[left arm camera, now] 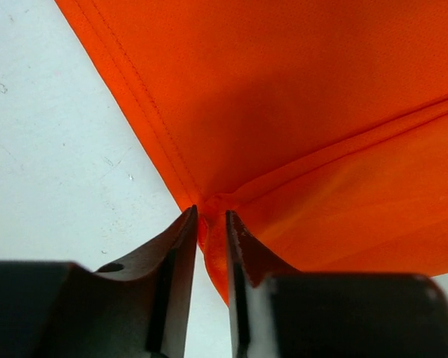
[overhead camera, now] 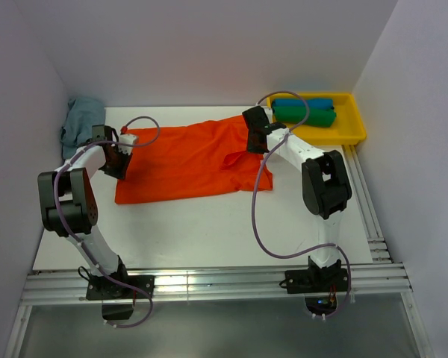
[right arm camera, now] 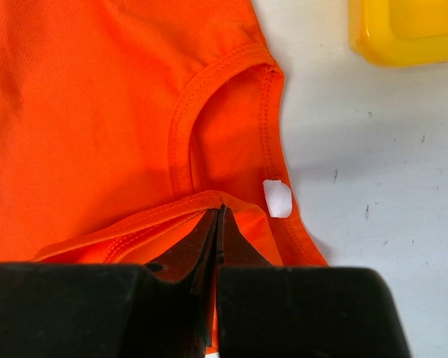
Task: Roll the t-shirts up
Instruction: Fold the tshirt
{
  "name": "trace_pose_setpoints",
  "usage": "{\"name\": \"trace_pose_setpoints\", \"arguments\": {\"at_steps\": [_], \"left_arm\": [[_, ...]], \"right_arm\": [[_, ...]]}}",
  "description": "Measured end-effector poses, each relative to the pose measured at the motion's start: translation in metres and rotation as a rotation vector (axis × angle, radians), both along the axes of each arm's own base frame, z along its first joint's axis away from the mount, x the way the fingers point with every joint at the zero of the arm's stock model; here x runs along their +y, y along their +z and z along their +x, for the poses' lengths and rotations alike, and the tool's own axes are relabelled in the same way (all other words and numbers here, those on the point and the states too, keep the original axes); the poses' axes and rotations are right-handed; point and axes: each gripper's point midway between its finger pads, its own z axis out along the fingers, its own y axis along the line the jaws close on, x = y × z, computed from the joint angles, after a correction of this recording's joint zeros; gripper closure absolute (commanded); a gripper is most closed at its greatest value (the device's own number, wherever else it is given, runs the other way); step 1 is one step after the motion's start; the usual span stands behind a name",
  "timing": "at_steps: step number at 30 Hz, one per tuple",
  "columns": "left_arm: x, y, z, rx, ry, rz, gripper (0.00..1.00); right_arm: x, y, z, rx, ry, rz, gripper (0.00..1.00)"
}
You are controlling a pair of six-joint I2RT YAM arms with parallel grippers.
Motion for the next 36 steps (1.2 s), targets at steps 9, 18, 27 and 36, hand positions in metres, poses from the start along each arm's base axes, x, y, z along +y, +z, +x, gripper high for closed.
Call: {"name": "trace_pose_setpoints", "arguments": {"at_steps": [9, 18, 27, 36], "left_arm": [[0.0006, -0.0003, -0.0004, 0.001, 0.001, 0.003, 0.68], [0.0006, -0.0003, -0.0002, 0.001, 0.001, 0.003, 0.78], [0.0007, -0.0021, -0.0006, 0.004, 0.001, 0.004, 0.78], [0.0021, -0.0091, -0.0047, 0.023, 0.005, 0.01, 0.76]], "right_arm": [[0.0001, 0.0, -0.0001, 0.0, -0.003, 0.002, 1.0], [0.0002, 0.0, -0.0001, 0.0, -0.003, 0.002, 1.0], [0.0002, -0.0001, -0.0001, 0.0, -0.002, 0.003, 1.0], [0.0004, -0.0001, -0.0002, 0.001, -0.002, 0.003, 1.0]]}}
